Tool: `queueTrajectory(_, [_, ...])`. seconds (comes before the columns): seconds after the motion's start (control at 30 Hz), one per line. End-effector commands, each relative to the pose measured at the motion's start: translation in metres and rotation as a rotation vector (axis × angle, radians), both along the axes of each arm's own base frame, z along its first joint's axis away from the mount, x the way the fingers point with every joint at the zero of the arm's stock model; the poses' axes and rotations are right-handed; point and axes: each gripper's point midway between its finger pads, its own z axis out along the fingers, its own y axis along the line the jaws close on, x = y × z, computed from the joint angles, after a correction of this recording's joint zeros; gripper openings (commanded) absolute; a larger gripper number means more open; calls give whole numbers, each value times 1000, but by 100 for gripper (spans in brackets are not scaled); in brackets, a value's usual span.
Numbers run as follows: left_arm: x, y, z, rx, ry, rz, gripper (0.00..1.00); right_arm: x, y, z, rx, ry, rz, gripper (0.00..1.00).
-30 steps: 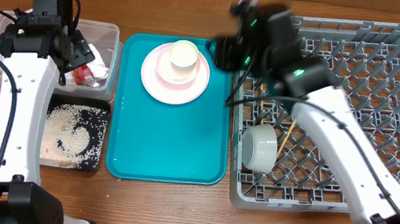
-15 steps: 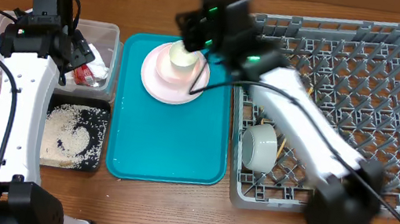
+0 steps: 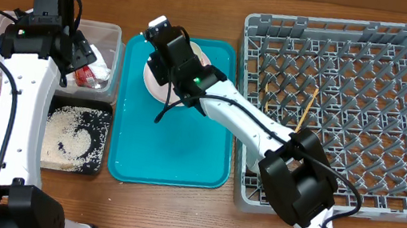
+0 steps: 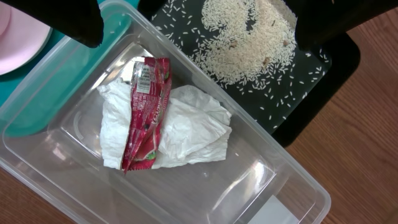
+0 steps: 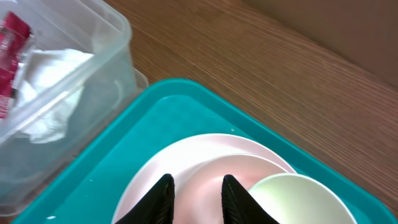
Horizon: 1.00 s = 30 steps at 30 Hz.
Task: Sort waste into correct bins and load items into the dishwasher
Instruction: 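Grasp the white cup on the pink plate with the right gripper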
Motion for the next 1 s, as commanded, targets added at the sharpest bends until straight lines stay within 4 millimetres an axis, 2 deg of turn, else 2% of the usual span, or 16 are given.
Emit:
queueTrajectory(0.0, [3, 0, 13, -6, -47, 12, 100, 7, -12, -10, -45, -4, -23, 27])
queueTrajectory(0.6, [3, 0, 13, -6, -47, 12, 100, -6, -33, -33, -138, 96, -31, 27])
queueTrajectory(0.83, [3, 0, 13, -6, -47, 12, 100, -8, -35, -36, -147, 105, -31, 15])
queueTrajectory(0.97, [3, 0, 13, -6, -47, 12, 100, -10, -37, -38, -159, 117, -31, 13])
